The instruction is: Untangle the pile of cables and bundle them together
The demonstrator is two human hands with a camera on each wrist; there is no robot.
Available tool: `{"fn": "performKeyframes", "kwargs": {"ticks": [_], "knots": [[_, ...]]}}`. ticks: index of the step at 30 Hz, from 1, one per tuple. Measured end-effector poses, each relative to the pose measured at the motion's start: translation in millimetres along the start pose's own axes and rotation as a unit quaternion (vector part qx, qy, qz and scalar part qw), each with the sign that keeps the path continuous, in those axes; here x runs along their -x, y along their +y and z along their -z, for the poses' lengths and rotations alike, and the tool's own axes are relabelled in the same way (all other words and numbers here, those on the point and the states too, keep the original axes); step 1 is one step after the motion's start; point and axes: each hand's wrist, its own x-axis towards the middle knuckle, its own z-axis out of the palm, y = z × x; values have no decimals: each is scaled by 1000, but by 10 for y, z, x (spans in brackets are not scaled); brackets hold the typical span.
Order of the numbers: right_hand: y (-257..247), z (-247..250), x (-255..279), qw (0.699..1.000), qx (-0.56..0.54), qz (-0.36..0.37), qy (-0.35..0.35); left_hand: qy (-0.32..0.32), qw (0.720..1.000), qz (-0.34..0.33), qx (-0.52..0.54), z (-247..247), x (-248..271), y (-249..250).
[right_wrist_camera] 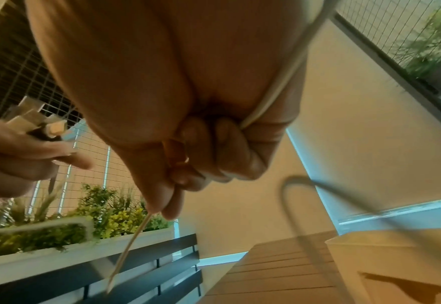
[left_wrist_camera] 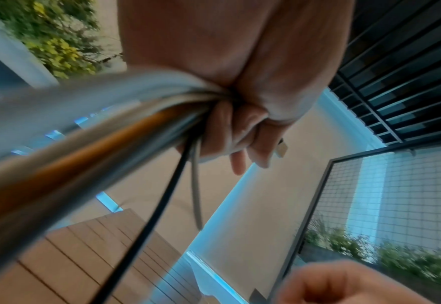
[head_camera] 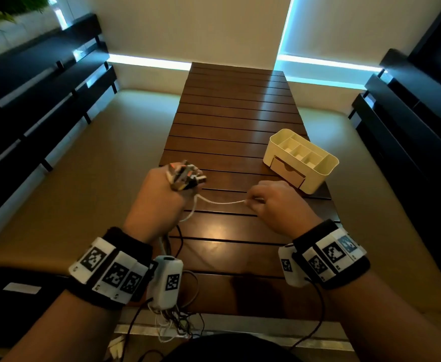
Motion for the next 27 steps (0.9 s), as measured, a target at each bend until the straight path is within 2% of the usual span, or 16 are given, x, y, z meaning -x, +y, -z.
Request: {"fn": "performKeyframes", "kwargs": {"ticks": [2,5,7,10,13,17,19,23,27], "knots": [[-98,-22,6,998,-29,56,1,-44,999,-20,-16,-112,24,49],[-254,-5,5,989,-84,116,40,-112,992,-45,-25,-245,11,67],[-285,14,-6,983,-120,120,66,-152,987,-53,-31,-266,-9,72],[-251,16,12,977,-174,98,74,-169,981,-51,-78,-240,-36,94],[-216,-13,68,965,-248,51,66,-126,986,-39,-99,-183,-49,94],[-92,-24,141,964,-261,-11,46,30,997,60,-44,66,-176,-91],[-38,-27,167,968,-248,-30,27,66,993,87,-48,189,-223,-201],[-62,-18,138,975,-219,-43,-4,-4,993,66,-96,133,-199,-179],[-154,6,101,978,-197,-47,-52,-42,994,-22,-95,-42,-128,-55]]}}
